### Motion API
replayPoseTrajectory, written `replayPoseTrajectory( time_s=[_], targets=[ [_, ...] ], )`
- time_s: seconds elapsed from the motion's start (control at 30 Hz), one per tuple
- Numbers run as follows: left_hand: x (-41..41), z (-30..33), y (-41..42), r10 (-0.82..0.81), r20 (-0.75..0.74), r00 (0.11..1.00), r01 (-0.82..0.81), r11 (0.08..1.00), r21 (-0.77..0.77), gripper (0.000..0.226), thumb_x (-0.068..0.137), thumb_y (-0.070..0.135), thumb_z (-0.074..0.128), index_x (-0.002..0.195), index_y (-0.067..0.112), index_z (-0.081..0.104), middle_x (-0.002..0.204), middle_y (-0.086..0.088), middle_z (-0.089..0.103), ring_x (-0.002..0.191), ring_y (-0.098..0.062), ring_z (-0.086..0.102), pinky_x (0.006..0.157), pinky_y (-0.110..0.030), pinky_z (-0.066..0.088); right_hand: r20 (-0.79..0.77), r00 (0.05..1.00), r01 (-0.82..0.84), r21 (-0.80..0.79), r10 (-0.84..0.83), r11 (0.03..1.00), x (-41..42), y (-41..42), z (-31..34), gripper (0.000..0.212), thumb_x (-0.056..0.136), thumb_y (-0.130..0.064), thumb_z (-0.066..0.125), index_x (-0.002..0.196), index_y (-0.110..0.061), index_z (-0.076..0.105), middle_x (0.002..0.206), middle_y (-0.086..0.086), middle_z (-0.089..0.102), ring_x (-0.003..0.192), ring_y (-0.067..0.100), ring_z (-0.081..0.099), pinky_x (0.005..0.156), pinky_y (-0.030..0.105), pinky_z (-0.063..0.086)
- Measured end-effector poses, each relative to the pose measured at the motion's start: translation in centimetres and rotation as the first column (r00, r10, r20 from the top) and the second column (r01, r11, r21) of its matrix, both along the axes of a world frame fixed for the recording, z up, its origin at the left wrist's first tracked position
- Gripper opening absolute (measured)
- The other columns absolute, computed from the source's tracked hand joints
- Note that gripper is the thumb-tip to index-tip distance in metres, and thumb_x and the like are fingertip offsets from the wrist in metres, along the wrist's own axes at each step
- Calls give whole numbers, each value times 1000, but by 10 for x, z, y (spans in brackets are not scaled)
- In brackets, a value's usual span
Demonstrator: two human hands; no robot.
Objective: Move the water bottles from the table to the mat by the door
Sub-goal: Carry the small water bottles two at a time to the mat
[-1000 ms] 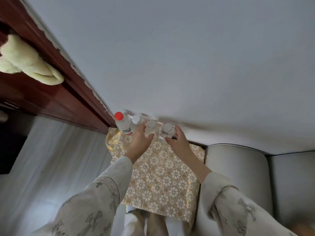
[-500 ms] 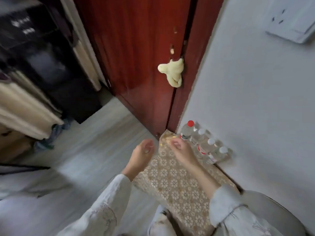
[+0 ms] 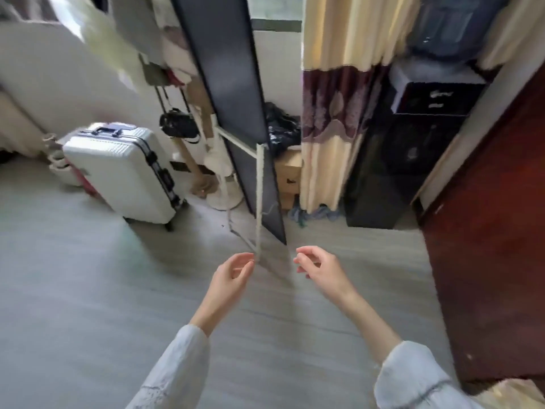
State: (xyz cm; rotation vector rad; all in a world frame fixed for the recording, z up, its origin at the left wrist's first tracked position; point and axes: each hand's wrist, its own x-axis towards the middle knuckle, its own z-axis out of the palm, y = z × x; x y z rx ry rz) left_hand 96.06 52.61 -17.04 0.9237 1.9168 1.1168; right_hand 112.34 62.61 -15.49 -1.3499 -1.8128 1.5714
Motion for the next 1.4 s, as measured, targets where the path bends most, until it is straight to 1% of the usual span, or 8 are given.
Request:
replayPoseTrajectory(
  time_s=[0.07, 0.2, 0.33, 0.5, 0.73, 1.03, 1.13, 1.4],
  targets=[
    [-46, 9, -33, 140, -2, 990, -140, 990, 9, 13, 89, 22, 54, 92, 33, 59, 102, -1, 68, 96, -21, 63, 85, -38, 50, -10, 992, -129, 17, 129, 992, -61, -13, 9, 12, 89, -17, 53, 98, -15, 60, 99, 15, 69, 90, 25, 64, 82, 34, 47],
    [-130, 19, -109, 444, 12, 896, -444, 895, 39, 11, 89, 21, 54, 96, 26, 60, 106, -6, 68, 98, -23, 63, 86, -37, 49, -21, 894, -445, 59, 447, 894, -188, -52, 26, 18, 90, -16, 51, 104, -10, 60, 101, 14, 69, 85, 21, 64, 77, 28, 48],
    [-177, 28, -161, 620, 25, 784, -621, 783, 34, 13, 90, 22, 53, 101, 23, 59, 108, -9, 67, 101, -23, 62, 94, -42, 48, -36, 783, -616, 85, 621, 783, -275, -84, 36, 20, 90, -16, 50, 107, -10, 59, 101, 12, 68, 88, 23, 66, 83, 33, 50],
    [-252, 36, -216, 797, 8, 603, -797, 602, 44, 19, 90, 19, 52, 107, 16, 59, 109, -10, 67, 102, -21, 61, 96, -40, 47, -73, 618, -777, 99, 783, 622, -398, -128, 39, 18, 91, -13, 49, 105, -8, 59, 100, 15, 68, 85, 24, 64, 81, 36, 50],
    [-384, 51, -248, 909, -14, 416, -905, 416, 91, 16, 90, 18, 51, 104, 19, 59, 108, -7, 66, 102, -21, 61, 96, -42, 47, -80, 415, -897, 130, 906, 423, -568, -151, 49, 22, 92, -17, 48, 110, -9, 59, 95, 5, 67, 85, 18, 64, 84, 35, 49],
    [-523, 47, -304, 967, 45, 249, -960, 241, 140, 17, 91, 15, 48, 95, 28, 58, 98, 3, 65, 91, -10, 62, 81, -28, 50, -73, 237, -961, 128, 969, 245, -746, -206, 48, 22, 92, -19, 47, 110, -12, 57, 96, 5, 66, 88, 18, 64, 87, 39, 51],
    [-583, 37, -328, 976, 52, 213, -968, 203, 147, 16, 92, 13, 48, 99, 23, 58, 97, 3, 65, 90, -12, 62, 78, -27, 49, -48, 210, -968, 127, 976, 215, -806, -229, 37, 23, 92, -20, 47, 111, -12, 57, 98, 6, 67, 90, 19, 65, 88, 37, 51],
    [-774, 23, -405, 973, 67, 221, -966, 209, 150, 16, 92, 11, 46, 100, 17, 59, 97, -2, 65, 90, -16, 61, 82, -35, 49, -44, 224, -962, 150, 974, 228, -1001, -301, 38, 22, 93, -18, 46, 111, -11, 57, 97, 6, 66, 86, 18, 64, 84, 39, 51]
  ],
)
